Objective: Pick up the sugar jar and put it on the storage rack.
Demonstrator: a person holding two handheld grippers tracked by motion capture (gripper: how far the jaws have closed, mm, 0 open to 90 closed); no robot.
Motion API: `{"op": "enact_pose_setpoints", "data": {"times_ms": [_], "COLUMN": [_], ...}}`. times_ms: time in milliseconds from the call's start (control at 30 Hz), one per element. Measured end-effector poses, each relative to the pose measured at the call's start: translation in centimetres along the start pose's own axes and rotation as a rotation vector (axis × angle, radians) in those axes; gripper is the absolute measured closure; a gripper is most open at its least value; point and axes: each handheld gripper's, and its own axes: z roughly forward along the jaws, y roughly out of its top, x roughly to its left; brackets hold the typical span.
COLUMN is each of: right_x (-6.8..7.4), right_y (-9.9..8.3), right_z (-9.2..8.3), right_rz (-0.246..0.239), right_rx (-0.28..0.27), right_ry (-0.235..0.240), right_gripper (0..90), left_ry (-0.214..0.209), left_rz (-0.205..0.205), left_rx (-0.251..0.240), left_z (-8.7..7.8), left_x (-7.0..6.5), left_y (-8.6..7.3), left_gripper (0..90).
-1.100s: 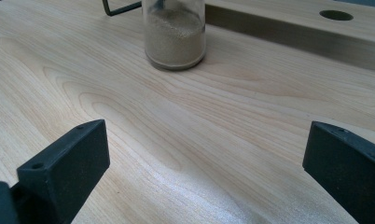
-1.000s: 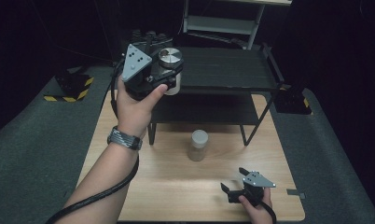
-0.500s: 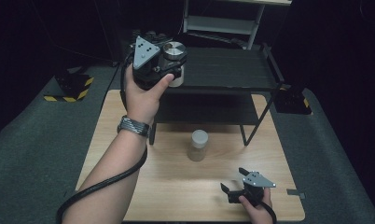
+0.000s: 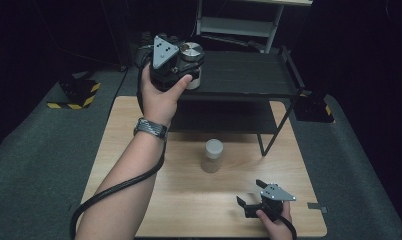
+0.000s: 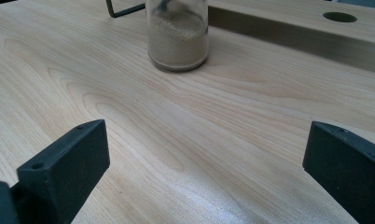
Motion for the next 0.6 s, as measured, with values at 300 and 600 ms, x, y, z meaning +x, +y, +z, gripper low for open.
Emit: {"op": "enact_pose_setpoints", "data": {"times_ms": [300,600], "right_x": [0.00,0.06], "right_y": [-0.02,-0.04], "right_z": [0.00,-0.01], "right_rz": [-0.002,-0.002], "right_rx": [-0.001,-0.002], "right_ry": [0.001,-0.002], "right_gripper": [0.6,0.6], "left_ry": [-0.010,-0.007], "left_rz": [-0.011,-0.024], "left_rx": [-0.017,-0.007], "left_z": [0.06,0.11], "left_x": [0.35,0.28], "left_y": [-0.71,-0.48], "left_gripper": [35.0,35.0]}}
